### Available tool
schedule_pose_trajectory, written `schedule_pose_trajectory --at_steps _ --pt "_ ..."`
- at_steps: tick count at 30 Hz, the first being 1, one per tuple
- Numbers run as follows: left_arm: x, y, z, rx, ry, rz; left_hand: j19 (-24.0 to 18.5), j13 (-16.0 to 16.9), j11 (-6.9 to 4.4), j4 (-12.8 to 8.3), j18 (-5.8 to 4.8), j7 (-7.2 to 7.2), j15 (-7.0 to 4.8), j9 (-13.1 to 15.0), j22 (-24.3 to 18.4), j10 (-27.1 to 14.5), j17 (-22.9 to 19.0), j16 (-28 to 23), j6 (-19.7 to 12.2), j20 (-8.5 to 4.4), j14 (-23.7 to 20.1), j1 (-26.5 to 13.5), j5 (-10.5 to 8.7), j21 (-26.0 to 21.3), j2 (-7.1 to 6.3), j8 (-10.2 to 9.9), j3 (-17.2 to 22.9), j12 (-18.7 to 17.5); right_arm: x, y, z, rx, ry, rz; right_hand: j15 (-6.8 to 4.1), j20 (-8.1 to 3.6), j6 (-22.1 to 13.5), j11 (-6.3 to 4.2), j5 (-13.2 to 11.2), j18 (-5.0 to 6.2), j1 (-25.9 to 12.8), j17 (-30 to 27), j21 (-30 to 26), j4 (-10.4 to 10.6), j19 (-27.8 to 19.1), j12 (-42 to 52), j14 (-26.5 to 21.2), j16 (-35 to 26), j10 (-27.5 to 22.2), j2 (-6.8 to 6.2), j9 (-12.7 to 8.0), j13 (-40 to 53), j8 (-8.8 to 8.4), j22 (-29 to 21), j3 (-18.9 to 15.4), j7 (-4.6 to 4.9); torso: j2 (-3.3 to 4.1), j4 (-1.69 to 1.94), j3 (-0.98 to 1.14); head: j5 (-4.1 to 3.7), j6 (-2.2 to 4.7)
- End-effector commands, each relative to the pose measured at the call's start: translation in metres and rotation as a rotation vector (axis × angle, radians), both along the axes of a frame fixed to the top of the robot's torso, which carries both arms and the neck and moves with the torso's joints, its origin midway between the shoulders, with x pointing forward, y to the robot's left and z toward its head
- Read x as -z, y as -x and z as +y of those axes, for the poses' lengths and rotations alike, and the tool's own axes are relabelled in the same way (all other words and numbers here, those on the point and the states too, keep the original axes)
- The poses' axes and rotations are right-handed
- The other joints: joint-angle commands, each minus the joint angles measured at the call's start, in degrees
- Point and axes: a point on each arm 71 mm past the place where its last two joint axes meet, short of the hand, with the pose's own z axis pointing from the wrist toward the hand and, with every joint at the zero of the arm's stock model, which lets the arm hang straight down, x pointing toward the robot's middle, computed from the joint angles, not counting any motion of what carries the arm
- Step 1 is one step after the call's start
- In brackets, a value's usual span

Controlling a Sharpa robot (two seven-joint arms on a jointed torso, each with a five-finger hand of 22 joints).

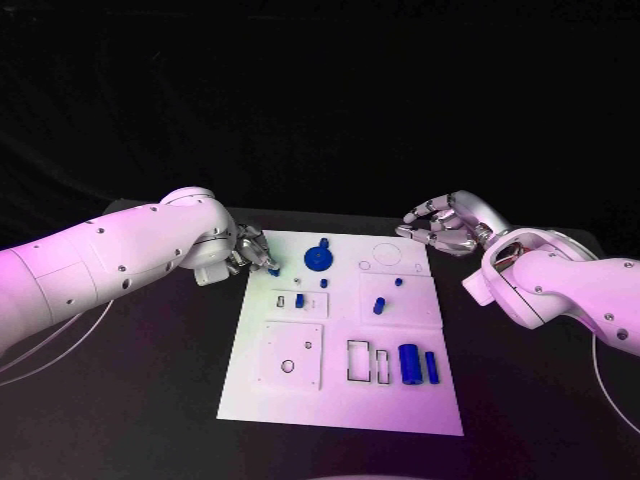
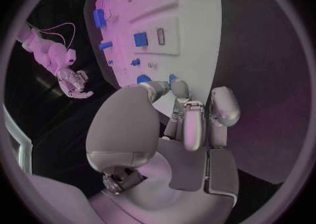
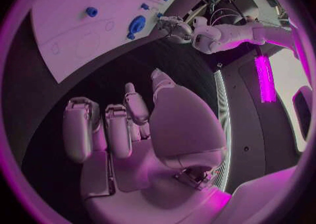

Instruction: Assemble the parts on the task board

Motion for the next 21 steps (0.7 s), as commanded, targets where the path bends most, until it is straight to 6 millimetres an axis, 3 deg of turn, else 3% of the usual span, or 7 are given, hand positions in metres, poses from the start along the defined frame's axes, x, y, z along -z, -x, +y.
schedule_pose_trajectory --at_steps 1,7,10,21 --pt "-0.002 0.006 -0.002 -0.021 0.08 0.014 0.49 0.7 -0.07 -6.81 0.53 -0.44 -0.26 3.29 0.33 0.8 6.62 0.24 0.09 -0.03 3.96 -1.09 0.04 0.46 -0.33 4.8 7.6 0.8 0.0 0.0 0.0 -0.009 0.006 -0.001 -0.24 -0.42 0.04 -0.31 0.3 0.55 -0.02 7.19 -0.18 -0.16 0.27 0.09 4.15 -0.3 -0.05 0.31 -0.06 0.01 0.29 7.36 -0.32 -0.2 -0.17 0.13 0.07 0.03 0.0" --pt "-0.007 0.023 0.0 -0.018 0.128 0.001 1.06 1.77 -0.39 -7.61 0.36 -0.77 -0.53 3.75 1.24 1.6 6.89 0.41 0.29 -0.24 4.06 -2.46 0.24 0.93 -1.19 5.91 9.69 1.92 0.001 0.0 -0.001 -0.007 0.007 0.0 -0.24 -0.42 0.04 -0.31 0.3 0.55 -0.02 7.19 -0.18 -0.16 0.27 0.09 4.15 -0.3 -0.05 0.31 -0.06 0.01 0.29 7.36 -0.32 -0.2 -0.42 0.37 0.08 0.13 -0.03" --pt "-0.008 0.031 0.0 -0.016 0.146 -0.012 1.59 3.25 -0.79 -8.35 0.21 -1.21 -0.87 4.13 2.08 2.61 7.36 0.66 0.87 -0.51 4.2 -3.95 0.52 1.39 -2.55 7.1 11.83 3.23 0.001 0.0 -0.002 -0.006 0.007 0.002 -0.24 -0.42 0.04 -0.31 0.3 0.55 -0.02 7.19 -0.18 -0.16 0.27 0.09 4.15 -0.3 -0.05 0.31 -0.06 0.01 0.29 7.36 -0.32 -0.2 -0.55 0.43 0.06 0.16 -0.15" --pt "-0.001 0.051 -0.002 0.015 0.124 -0.091 2.39 4.12 -1.29 -9.04 -0.06 -1.77 -1.27 4.38 3.48 3.9 8.1 1.03 1.67 -0.83 4.39 -5.36 0.54 2.07 -4.11 8.32 13.81 4.17 0.003 0.001 -0.002 -0.006 0.007 0.006 -0.24 -0.42 0.04 -0.32 0.39 0.53 -0.01 7.18 -0.1 -0.15 0.32 0.08 4.15 -0.3 -0.06 0.32 -0.07 -0.01 0.31 7.43 -0.35 -0.2 -0.87 0.55 0.09 0.64 -0.54"
